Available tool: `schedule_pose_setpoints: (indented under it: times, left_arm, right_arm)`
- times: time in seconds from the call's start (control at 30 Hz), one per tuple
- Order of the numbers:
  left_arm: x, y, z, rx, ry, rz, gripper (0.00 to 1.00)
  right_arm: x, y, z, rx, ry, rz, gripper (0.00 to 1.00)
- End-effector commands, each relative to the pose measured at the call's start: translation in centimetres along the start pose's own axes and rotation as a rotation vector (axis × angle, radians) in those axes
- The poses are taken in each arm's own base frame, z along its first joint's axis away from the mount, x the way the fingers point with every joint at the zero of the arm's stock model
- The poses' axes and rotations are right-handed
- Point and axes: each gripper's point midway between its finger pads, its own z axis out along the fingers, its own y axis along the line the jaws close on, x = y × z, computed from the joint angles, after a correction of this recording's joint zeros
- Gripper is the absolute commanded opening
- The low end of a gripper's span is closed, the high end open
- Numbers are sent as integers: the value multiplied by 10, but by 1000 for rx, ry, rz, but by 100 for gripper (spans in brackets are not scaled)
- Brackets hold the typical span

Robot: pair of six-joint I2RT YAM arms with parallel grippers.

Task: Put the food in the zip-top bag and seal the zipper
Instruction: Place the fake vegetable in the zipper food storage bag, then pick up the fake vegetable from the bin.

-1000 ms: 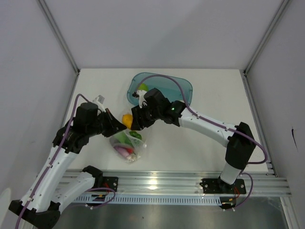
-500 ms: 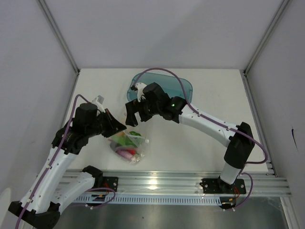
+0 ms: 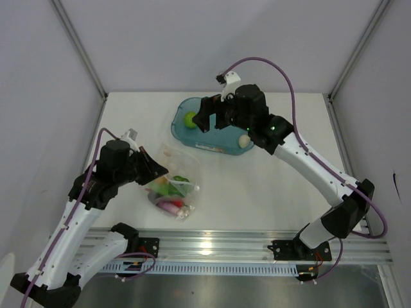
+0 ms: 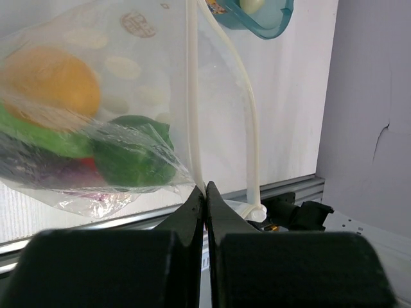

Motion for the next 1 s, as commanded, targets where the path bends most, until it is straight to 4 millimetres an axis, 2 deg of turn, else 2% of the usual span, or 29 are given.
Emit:
schedule_pose_setpoints:
  times: [0.0, 0.07, 0.13, 0.2, 0.27, 0.3, 0.37, 0.4, 0.47, 0.5, 0.63, 0.67, 0.7, 0.73, 0.83, 0.97]
  left_arm:
    - [-12, -3, -13, 6, -79, 26, 1]
    - [-14, -2, -15, 5, -92, 22, 1]
    - [-15, -2, -18, 4, -103, 23, 0]
    - [-18, -1, -21, -6, -123, 23, 1]
    - [-21, 3, -24, -22, -150, 21, 1]
    - [-24, 8, -27, -37, -183, 19, 1]
    - [-26, 14, -31, -58, -215, 5, 1]
    - [-30, 18, -36, -72, -252, -8, 0]
    - [-33, 22, -41, -86, -282, -25, 1]
    - [-34, 22, -42, -86, -293, -36, 1]
    - [-39, 20, -46, -67, -327, -40, 1]
    - [-40, 18, -46, -62, -327, -37, 1]
    - [-40, 18, -46, -63, -327, -33, 1]
    - [-40, 17, -45, -62, -324, -32, 1]
    - [-37, 20, -37, -75, -304, -25, 1]
    - [-36, 25, -29, -77, -305, -28, 1]
  right_arm:
    - [-29, -33, 15, 58, -77, 4, 99]
    - [-26, -52, 31, 99, -47, 5, 99]
    - [-31, -63, 39, 119, -53, 6, 99]
    - [-23, -73, 54, 128, -40, 9, 99]
    - [-23, -80, 64, 136, -39, 9, 99]
    - [-10, -88, 78, 147, -7, 9, 99]
    - [-6, -95, 91, 152, 5, 6, 99]
    - [12, -103, 108, 161, 45, 4, 99]
    - [25, -113, 123, 169, 80, 5, 99]
    - [36, -120, 140, 173, 99, 1, 99]
    - [66, -142, 180, 182, 160, 12, 99]
    - [71, -147, 187, 186, 170, 15, 99]
    - [60, -150, 192, 183, 145, 12, 99]
    - [85, -161, 206, 192, 190, 20, 99]
    - [98, -173, 223, 191, 199, 4, 99]
    - [109, -181, 232, 183, 200, -55, 99]
